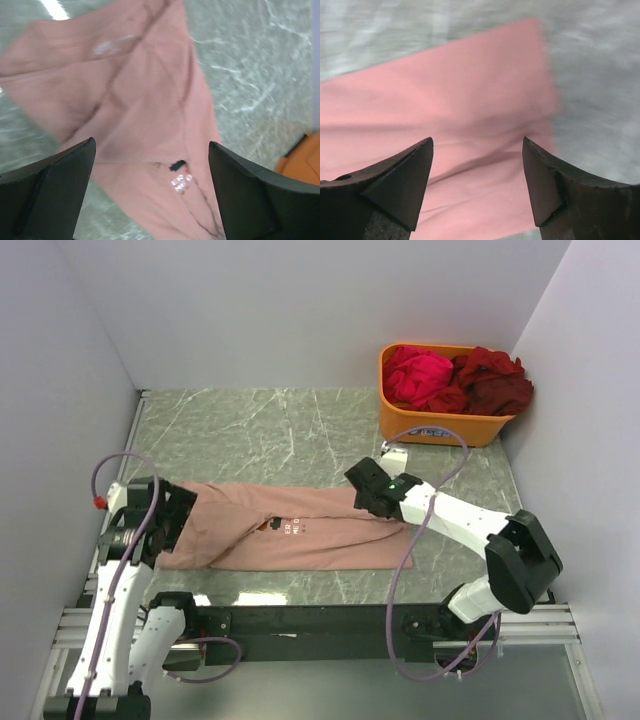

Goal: Fold and stack the t-shirts
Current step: Fold the tshirt

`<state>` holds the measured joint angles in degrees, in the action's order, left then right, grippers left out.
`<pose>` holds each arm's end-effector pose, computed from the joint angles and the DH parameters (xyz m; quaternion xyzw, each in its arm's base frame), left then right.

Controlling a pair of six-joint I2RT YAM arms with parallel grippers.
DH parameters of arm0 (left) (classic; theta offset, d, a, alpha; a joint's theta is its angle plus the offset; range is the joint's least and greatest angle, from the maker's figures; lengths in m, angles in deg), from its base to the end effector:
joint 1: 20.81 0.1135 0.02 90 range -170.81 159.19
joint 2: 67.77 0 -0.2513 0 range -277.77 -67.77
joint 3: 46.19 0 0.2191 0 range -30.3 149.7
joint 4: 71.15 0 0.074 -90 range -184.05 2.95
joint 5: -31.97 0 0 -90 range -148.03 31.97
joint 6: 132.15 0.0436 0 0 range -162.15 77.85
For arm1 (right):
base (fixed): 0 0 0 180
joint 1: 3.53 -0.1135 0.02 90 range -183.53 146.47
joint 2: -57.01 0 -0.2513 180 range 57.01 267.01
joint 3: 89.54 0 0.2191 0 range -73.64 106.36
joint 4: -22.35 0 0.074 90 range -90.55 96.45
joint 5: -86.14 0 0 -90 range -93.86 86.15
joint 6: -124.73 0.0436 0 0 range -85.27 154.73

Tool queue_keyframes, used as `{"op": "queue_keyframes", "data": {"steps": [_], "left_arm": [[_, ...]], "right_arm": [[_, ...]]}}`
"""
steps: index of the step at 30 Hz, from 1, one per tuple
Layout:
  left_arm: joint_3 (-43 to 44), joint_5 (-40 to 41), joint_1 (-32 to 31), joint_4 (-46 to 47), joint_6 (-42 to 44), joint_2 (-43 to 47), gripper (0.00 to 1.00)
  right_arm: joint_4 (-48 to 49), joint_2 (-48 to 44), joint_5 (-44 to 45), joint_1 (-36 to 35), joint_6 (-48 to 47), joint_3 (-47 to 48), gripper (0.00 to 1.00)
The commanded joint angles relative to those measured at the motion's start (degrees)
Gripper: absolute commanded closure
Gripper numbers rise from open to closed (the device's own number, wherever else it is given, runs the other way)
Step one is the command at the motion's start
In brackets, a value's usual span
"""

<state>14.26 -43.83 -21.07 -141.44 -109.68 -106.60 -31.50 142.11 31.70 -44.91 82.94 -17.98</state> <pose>0.1048 0.0102 0.2645 -0.5506 0.7489 -0.0993 0.3552 0.2071 0.1486 0.2115 0.1154 0.9285 -0.0810 0.3434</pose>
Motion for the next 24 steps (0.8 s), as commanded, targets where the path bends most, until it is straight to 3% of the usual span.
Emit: {"op": "queue_keyframes", "data": {"steps": [1, 5, 9, 17, 20, 23, 24], "left_arm": [[-1.21, -8.09, 0.08, 11.73, 3.62, -4.84, 0.01], [-2.54, -13.67, 0.08, 25.61, 5.38, -18.36, 0.00], [-2.64, -18.24, -0.45, 34.76, 6.35, -30.58, 0.01], [5.71, -14.64, -1.51, 39.44, 8.55, -53.70, 0.01], [12.29, -14.82, -2.12, 40.77, 10.04, -63.01, 0.00], [23.44, -13.31, -3.44, 37.97, 11.71, -73.82, 0.01], [30.78, -13.67, -4.22, 37.26, 12.50, -76.63, 0.01]], "right_arm": [[12.62, -2.66, -11.35, 2.44, -7.15, -2.21, 0.21], [20.98, 0.40, -25.15, 8.24, -12.08, -3.54, 0.15], [24.06, 5.07, -30.53, 11.32, -14.54, -2.92, 0.13], [24.59, 8.33, -35.37, 12.21, -17.18, -5.82, 0.16], [25.47, 6.93, -38.79, 12.03, -18.14, -9.33, 0.18], [24.86, 4.83, -42.49, 10.63, -19.20, -12.41, 0.20], [24.25, 4.03, -43.02, 8.62, -19.29, -13.90, 0.20]]}}
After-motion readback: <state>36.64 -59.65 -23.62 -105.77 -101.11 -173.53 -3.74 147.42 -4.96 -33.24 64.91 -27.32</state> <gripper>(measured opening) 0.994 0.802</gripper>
